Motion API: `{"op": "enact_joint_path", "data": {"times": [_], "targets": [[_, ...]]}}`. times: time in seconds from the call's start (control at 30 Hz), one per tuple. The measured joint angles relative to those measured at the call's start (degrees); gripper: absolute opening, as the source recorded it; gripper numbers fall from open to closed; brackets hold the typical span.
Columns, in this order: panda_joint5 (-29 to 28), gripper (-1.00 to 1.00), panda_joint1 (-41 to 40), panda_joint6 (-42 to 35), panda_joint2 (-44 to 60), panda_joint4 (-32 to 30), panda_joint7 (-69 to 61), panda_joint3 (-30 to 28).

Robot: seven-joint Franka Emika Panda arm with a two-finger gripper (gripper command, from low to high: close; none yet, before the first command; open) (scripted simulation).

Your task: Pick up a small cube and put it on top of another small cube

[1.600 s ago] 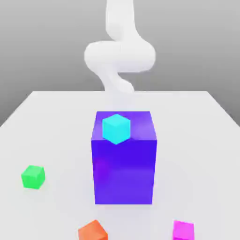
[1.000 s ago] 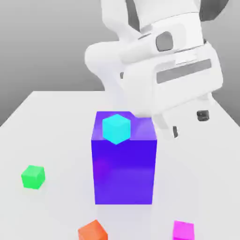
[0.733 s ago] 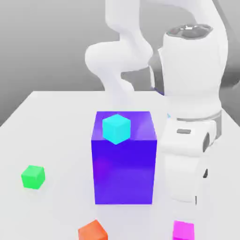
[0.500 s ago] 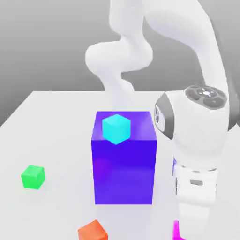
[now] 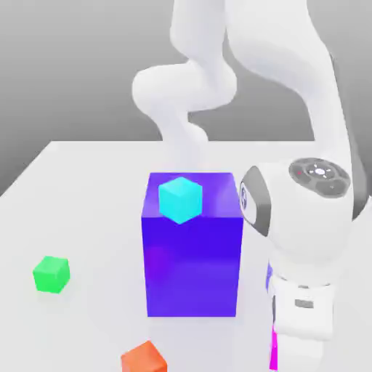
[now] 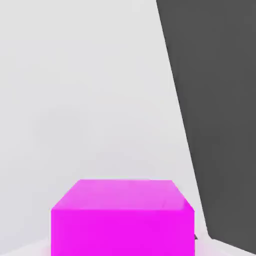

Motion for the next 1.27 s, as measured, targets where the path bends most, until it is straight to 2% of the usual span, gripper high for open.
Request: {"op": "enact_joint_path", "data": {"times": [0.1,0.27,0.4,0.43,0.47,0.63,0.87,1.17,1.2,1.27], "targets": [[-0.6,-1.0,-3.0,-0.9,-4.9,-2.4,3.2,-5.2],[-4.9,-1.0,-9.1,-1.7,-11.6,-8.1,9.7,-13.9],[-9.7,-1.0,-24.5,-1.8,-17.9,-14.6,16.5,-20.8],[-10.4,-1.0,-29.5,-1.7,-19.1,-16.2,17.8,-21.4],[-10.8,-1.0,-31.0,-1.5,-20.1,-17.8,18.8,-21.4],[-12.2,-1.0,-34.9,0.2,-22.0,-23.5,21.0,-23.4],[-6.5,-1.0,-33.6,3.8,-17.7,-23.2,16.8,-23.3],[6.7,-1.0,-36.2,10.7,-8.8,-23.1,7.4,-18.1],[7.8,1.0,-36.7,11.3,-8.1,-23.1,6.6,-17.3],[7.8,1.0,-36.7,11.3,-8.1,-23.1,6.6,-17.3]]}}
